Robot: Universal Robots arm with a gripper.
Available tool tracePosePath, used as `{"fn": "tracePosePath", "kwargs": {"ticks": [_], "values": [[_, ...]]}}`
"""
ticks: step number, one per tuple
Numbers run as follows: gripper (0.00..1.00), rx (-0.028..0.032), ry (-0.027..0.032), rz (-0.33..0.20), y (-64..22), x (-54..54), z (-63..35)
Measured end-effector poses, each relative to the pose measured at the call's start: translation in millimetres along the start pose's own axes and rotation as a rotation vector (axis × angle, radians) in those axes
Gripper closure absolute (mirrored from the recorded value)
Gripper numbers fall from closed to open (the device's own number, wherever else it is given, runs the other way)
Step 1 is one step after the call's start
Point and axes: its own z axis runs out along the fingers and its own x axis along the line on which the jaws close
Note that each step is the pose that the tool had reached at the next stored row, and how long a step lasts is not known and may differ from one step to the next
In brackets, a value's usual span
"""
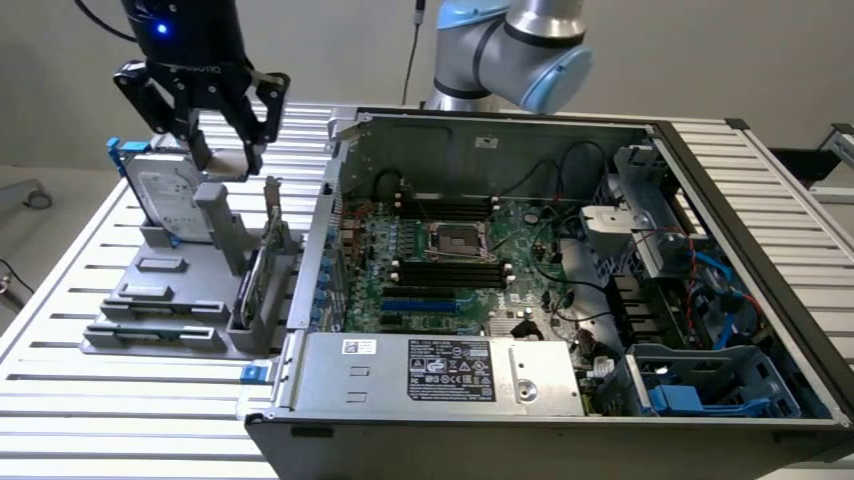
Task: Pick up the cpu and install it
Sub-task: 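Pick up the cpu and move it towards the insertion slot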
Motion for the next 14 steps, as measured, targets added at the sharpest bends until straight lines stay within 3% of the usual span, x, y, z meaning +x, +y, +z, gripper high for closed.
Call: {"fn": "tracePosePath", "kwargs": {"ticks": [14], "values": [[0.45,-0.0028,0.0017,0.000,1.5,-63.1,-15.9]]}}
